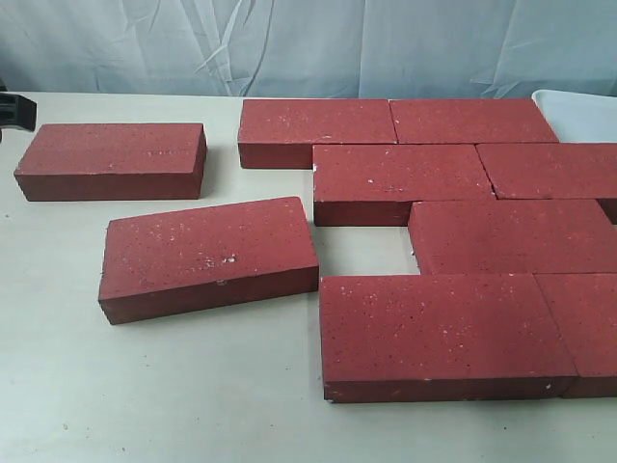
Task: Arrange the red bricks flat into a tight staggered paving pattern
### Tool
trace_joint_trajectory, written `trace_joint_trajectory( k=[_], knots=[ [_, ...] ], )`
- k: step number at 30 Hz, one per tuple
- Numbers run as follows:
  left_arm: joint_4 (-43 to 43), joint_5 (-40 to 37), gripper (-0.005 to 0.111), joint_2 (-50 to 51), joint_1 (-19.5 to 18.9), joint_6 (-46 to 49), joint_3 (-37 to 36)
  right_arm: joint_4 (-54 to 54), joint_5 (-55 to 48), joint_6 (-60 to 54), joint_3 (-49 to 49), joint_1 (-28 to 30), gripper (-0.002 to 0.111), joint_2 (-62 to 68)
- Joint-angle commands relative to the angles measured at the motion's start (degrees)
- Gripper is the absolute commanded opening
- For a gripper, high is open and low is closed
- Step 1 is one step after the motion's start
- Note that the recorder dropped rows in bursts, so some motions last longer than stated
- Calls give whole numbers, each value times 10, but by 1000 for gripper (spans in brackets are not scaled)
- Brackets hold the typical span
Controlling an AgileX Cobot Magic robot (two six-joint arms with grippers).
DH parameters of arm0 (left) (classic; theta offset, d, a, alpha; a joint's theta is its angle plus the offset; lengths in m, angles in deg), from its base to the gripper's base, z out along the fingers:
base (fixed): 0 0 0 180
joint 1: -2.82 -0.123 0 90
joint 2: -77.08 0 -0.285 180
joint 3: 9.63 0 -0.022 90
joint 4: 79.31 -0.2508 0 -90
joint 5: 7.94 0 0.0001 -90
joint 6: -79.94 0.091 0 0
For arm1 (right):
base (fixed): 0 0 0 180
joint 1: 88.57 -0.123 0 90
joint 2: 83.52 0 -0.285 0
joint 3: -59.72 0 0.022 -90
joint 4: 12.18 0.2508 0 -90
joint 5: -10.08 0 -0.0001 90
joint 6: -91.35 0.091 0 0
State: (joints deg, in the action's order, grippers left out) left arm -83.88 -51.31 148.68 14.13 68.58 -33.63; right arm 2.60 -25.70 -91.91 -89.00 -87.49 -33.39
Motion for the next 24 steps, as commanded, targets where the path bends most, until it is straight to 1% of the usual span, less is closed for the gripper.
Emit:
trace_joint_trajectory(
  k=[1, 3, 6, 13, 15, 17, 21, 24],
  knots=[
    [-4, 16, 0, 11, -3, -3, -2, 110, -76, -114, -63, -6, -1, 111],
    [-4, 21, 0, 24, -3, -3, -2, 134, -99, -133, -86, -15, -1, 154],
    [-12, 29, 0, 56, -3, -1, -2, 138, -111, -137, -121, -46, -1, 216],
    [-16, 63, 0, 121, -5, -3, -2, 138, -110, -138, -176, -154, -1, 341],
    [-11, 76, 0, 133, -16, -5, -2, 138, -103, -138, -192, -189, -1, 381],
    [-6, 86, 0, 145, -35, -6, -2, 138, -91, -138, -205, -222, -1, 416],
    [38, 106, 0, 175, -85, -4, -2, 120, -67, -138, -242, -277, -1, 491],
    [56, 119, 0, 204, -101, -2, -2, 99, -65, -134, -281, -308, -1, 551]
  ],
)
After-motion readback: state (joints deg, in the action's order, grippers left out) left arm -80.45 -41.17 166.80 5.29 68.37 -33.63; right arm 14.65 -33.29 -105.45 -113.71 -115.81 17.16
